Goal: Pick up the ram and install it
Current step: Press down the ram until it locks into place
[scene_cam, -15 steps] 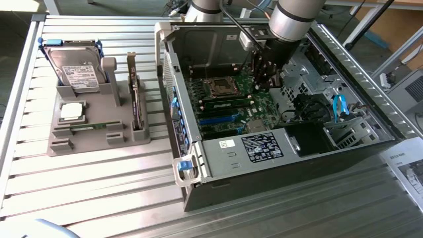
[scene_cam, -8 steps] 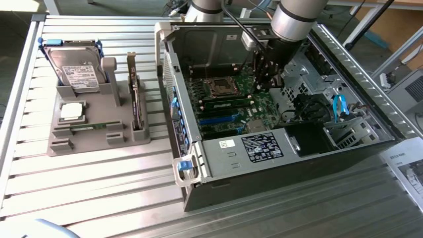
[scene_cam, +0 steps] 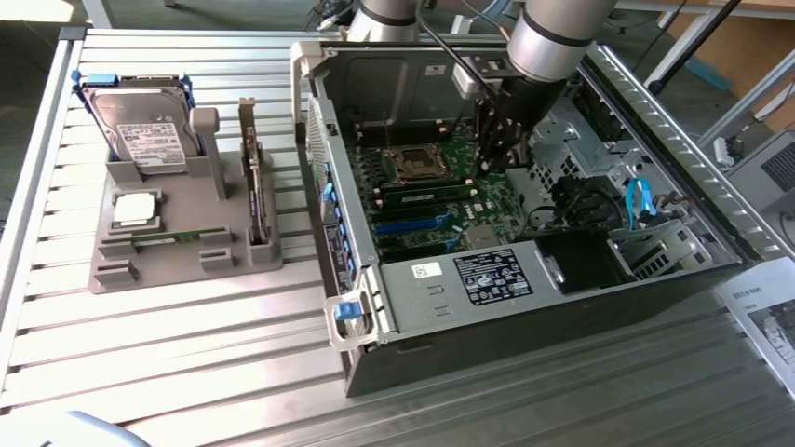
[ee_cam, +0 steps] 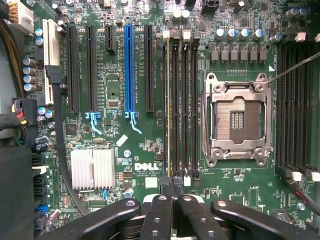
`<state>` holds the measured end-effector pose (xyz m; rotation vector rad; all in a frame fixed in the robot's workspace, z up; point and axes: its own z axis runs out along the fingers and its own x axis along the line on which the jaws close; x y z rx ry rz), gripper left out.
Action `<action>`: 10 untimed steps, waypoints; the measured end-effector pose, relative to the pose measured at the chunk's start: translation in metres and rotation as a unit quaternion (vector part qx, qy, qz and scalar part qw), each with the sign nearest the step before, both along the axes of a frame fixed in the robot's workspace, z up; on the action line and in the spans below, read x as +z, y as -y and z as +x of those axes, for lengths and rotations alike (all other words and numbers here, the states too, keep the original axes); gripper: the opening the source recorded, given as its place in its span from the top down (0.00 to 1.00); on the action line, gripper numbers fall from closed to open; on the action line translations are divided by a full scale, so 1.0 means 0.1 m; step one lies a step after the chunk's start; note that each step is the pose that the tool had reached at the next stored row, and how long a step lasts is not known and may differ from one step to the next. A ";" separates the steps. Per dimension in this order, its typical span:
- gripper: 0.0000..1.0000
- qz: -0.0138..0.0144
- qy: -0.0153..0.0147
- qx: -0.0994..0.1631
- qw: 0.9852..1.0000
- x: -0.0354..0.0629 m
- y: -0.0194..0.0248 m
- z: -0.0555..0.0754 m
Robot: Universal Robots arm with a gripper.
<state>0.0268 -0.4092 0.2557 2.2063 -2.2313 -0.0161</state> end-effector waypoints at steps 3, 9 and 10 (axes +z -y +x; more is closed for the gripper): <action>0.90 0.000 0.000 0.000 1.000 -0.032 0.000 0.00; 0.90 0.000 0.000 0.000 1.000 -0.094 0.000 0.00; 0.90 0.000 0.000 0.000 1.000 -0.102 0.000 0.00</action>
